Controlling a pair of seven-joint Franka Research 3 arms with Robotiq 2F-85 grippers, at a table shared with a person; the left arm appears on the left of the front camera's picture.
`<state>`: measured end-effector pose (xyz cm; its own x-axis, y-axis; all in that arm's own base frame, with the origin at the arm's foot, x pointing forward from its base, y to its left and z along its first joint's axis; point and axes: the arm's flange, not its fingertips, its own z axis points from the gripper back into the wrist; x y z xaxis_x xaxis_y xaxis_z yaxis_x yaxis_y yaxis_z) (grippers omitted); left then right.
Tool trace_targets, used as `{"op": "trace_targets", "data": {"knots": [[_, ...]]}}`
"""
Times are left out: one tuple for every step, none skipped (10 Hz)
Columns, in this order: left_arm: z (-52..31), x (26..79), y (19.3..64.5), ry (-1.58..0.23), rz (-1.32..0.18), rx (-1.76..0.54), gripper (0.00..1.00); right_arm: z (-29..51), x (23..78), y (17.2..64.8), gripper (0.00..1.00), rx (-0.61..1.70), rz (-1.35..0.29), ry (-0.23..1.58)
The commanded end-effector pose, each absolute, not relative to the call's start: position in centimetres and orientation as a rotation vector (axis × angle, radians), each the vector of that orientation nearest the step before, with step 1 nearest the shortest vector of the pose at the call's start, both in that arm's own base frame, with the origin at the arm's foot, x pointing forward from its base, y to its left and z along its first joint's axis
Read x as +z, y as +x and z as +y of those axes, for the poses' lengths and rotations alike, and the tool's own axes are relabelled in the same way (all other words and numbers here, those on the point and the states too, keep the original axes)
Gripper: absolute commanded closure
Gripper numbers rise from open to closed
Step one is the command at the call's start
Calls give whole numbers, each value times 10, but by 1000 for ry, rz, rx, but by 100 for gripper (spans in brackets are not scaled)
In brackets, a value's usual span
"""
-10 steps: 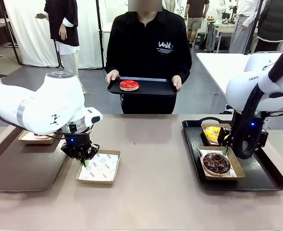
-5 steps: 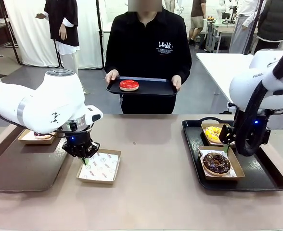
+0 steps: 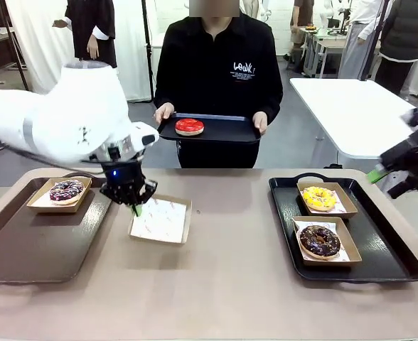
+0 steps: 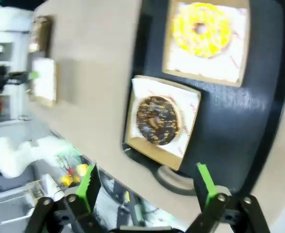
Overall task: Individually package the donuts and arrange them on the tray.
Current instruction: Place the picked Paper togo box on the Handle tray while simultaneously picking up another Paper togo box from the table with the other hand.
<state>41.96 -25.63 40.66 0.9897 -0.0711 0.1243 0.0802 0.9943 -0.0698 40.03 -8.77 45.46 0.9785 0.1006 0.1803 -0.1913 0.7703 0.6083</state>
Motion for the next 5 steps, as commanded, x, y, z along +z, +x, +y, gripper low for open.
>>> {"op": "trace_targets", "data": {"knots": [[-271,443,430,-73,-123,-56,100,-133,447,405,0,166,-115,898],[-281,462,434,-57,-129,-57,100,-154,443,400,0,151,-128,964],[-292,479,442,-44,-133,-60,100,-175,436,395,0,132,-134,1024],[-300,491,452,-28,-125,-55,100,-190,431,391,0,137,-146,1062],[-303,502,462,-29,-115,-55,100,-202,427,387,0,151,-172,1091]]}}
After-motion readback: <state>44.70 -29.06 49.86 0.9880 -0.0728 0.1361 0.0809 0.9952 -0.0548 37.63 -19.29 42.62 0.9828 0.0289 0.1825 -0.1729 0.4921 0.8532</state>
